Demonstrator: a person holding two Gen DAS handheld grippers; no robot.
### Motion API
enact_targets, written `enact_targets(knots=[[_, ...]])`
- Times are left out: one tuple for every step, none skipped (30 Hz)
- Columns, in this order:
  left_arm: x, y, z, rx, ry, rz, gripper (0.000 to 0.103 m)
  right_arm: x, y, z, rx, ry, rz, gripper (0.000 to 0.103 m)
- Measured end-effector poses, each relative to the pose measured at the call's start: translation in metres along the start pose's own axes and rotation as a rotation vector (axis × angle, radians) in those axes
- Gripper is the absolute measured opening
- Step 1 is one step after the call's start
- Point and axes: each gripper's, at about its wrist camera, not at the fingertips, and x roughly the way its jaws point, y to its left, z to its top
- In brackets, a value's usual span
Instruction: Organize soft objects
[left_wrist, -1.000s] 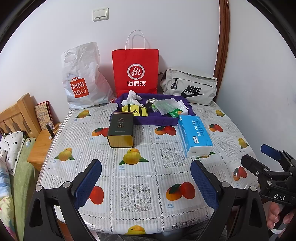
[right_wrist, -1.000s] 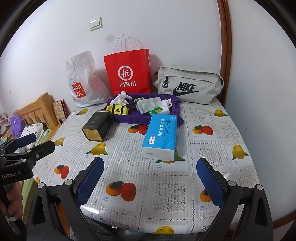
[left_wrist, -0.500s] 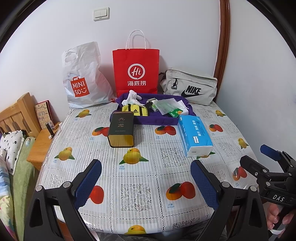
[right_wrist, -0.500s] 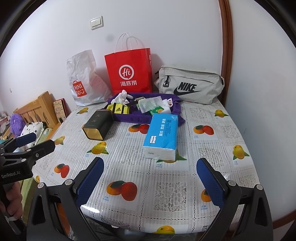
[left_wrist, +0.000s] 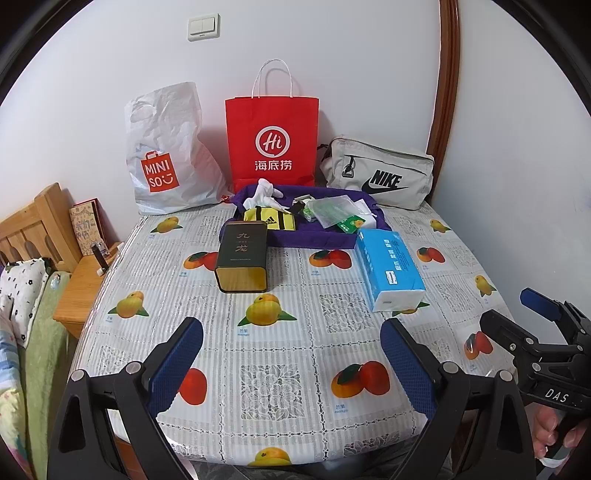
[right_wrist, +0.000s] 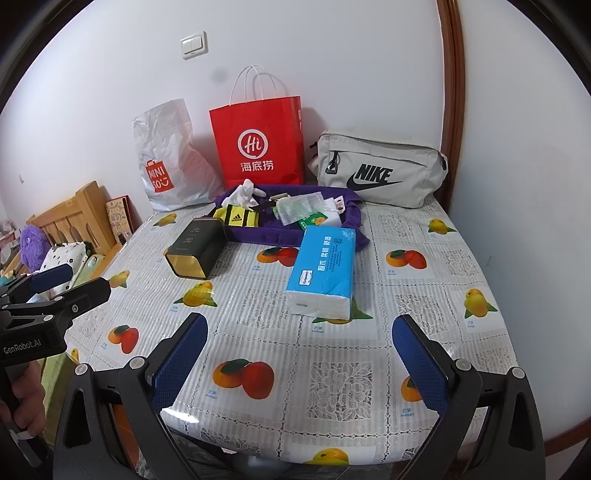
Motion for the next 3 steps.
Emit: enact_targets(knots=[[0.0,-0.0005,0.0,0.0,-0.001,0.002,0.097,0.0002,-0.0001,0.0,0.002,0.0,0.0,0.099],[0.0,-0.0003,-0.0003,-0.001,0.0,0.002,0.097,0.0001,-0.0002,0.0,0.0,0.0,0.001,0.099],[0.0,0.0,-0.0004,-0.001,0.001,0.0,0.097,0.0002,-0.0003,0.0,-0.002,0.0,0.002,0.099]])
